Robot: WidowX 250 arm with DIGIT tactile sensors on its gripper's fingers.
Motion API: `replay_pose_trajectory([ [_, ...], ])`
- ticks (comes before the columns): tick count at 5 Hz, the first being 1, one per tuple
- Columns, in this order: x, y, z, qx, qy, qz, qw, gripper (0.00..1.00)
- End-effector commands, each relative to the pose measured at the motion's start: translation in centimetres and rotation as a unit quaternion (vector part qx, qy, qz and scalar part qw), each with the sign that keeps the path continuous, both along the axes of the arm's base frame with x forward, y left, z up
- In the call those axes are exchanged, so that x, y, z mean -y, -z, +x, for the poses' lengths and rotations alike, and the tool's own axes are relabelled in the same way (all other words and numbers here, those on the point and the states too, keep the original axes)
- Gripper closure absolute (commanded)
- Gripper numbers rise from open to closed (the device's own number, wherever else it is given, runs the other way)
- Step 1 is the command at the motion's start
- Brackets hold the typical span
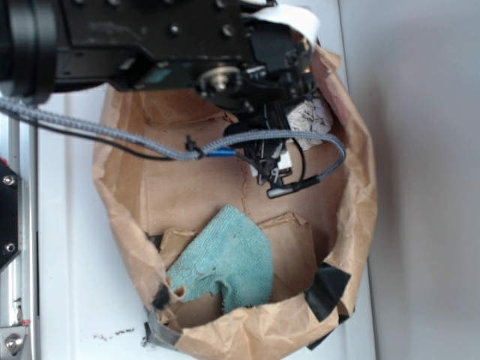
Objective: Grab the white paper.
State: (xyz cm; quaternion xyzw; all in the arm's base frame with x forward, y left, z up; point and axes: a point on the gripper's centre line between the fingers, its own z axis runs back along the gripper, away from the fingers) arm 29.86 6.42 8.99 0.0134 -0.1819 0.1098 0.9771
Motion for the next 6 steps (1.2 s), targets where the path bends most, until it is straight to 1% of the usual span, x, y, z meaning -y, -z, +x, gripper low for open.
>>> replay_pose_trajectory([
  [1, -0.1, 0.5, 3.2, 0.030, -0.024, -0.042, 0.998, 0.00],
  [2, 0.8, 1.6, 5.2, 0.004, -0.020, -0.053, 0.998, 0.00],
  [3, 1.3, 3.2, 6.5, -0.017, -0.024, -0.033, 0.999, 0.00],
  [4, 0.9, 4.7, 7.2, -0.038, -0.030, -0.005, 0.999, 0.00],
  [5, 0.6, 4.9, 6.8, -0.037, -0.044, 0.012, 0.998, 1.00],
  [6, 0.6, 4.8, 6.3, -0.031, -0.044, 0.019, 0.998, 1.00],
])
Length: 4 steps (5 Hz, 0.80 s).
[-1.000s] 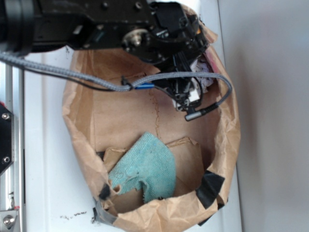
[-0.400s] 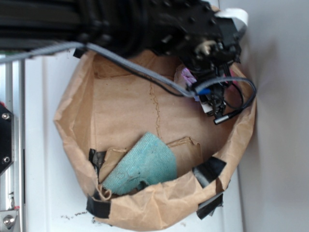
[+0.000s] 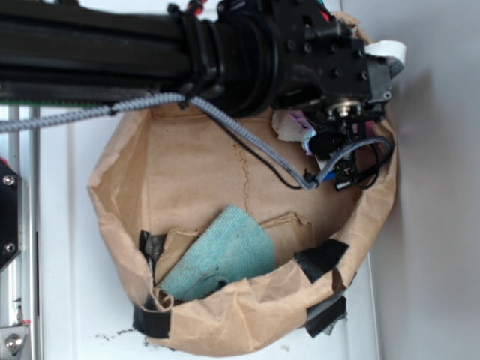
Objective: Grab the white paper.
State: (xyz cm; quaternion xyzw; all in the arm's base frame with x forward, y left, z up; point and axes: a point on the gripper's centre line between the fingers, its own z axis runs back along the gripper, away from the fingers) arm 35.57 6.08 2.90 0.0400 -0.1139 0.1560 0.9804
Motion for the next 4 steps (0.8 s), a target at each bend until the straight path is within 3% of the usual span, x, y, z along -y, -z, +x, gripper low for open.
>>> replay_pose_trajectory([
  [1, 0.0, -1.5, 0.2, 0.042, 0.004, 0.006, 0.999, 1.00],
  [2, -0.1, -3.2, -0.8, 0.050, 0.010, -0.023, 0.998, 1.00],
  [4, 0.2, -10.4, -6.3, 0.111, 0.080, -0.088, 0.987, 1.00],
])
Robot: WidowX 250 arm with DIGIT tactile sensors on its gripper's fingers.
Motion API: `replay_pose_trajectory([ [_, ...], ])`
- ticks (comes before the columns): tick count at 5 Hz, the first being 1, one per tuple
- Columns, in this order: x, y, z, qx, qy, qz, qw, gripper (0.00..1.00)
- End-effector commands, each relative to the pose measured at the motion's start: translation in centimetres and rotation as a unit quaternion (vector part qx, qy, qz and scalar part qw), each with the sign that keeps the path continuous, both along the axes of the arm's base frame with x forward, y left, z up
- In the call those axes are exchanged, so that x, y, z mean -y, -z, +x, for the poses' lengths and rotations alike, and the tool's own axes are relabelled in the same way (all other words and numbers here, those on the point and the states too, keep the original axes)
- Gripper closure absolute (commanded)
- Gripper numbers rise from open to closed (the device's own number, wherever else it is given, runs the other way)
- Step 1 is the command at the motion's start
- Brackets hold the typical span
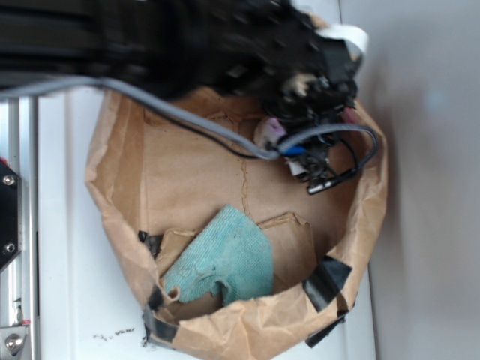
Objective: Grab the white paper.
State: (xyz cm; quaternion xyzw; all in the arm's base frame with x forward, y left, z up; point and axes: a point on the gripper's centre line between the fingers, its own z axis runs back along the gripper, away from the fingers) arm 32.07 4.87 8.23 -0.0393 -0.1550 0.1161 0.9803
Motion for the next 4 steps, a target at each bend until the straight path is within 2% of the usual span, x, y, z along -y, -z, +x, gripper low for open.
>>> replay_pose_trajectory([
  [1, -1.4, -6.9, -5.0, 0.082, 0.047, -0.032, 0.995, 1.00],
  [2, -1.8, -7.9, -5.9, 0.086, 0.061, -0.037, 0.994, 1.00],
  [3, -1.8, -8.9, -6.9, 0.064, 0.083, -0.043, 0.994, 1.00],
  [4, -1.8, -8.8, -7.0, 0.036, 0.154, -0.024, 0.987, 1.00],
])
